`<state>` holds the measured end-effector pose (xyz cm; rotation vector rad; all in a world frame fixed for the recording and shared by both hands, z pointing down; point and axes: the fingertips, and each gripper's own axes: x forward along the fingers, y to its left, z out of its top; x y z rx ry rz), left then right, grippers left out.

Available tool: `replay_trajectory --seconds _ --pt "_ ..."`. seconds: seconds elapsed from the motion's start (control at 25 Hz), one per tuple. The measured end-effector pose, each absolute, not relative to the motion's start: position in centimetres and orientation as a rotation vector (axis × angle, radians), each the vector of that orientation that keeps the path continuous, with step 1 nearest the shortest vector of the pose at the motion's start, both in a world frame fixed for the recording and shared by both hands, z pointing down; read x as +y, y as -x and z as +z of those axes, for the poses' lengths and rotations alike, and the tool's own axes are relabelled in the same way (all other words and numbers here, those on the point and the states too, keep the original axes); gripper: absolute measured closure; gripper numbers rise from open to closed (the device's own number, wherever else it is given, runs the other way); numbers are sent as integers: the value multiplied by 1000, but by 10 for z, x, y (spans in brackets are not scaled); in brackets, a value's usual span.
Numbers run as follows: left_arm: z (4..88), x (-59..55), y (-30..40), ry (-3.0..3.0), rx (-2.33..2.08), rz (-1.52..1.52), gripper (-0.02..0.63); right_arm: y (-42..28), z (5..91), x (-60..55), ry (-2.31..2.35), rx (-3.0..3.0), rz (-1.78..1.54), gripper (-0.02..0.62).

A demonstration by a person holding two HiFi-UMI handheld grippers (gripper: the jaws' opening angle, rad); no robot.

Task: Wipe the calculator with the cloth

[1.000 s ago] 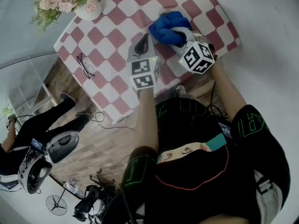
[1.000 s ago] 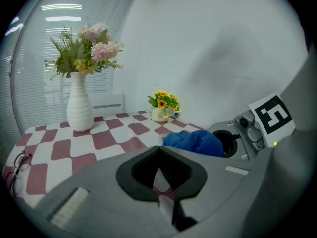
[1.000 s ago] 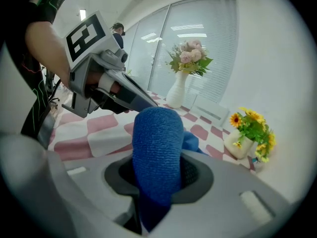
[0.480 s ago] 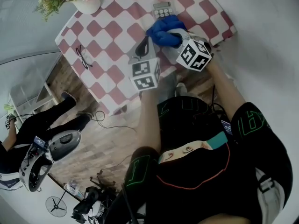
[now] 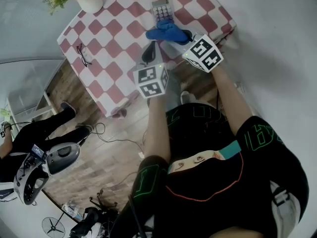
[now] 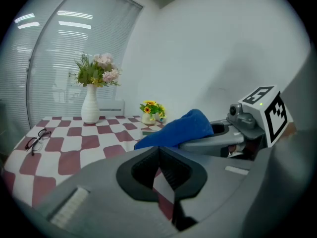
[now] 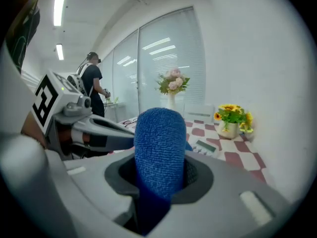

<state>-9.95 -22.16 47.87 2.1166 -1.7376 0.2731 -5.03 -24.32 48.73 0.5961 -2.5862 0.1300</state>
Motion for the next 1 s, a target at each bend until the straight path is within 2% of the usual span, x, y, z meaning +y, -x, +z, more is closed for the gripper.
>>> replay_trajectory --seconds 0.32,0.6,1.0 --pt "448 -208 90 -2151 -1781 183 595 -2 437 -246 -900 -2647 285 480" --pt "413 -203 85 -2207 -1822 123 595 -78 409 -253 -1241 -2595 408 480" --pt "365 -196 88 -2267 -1904 54 595 -139 372 -241 -1521 -2610 363 482"
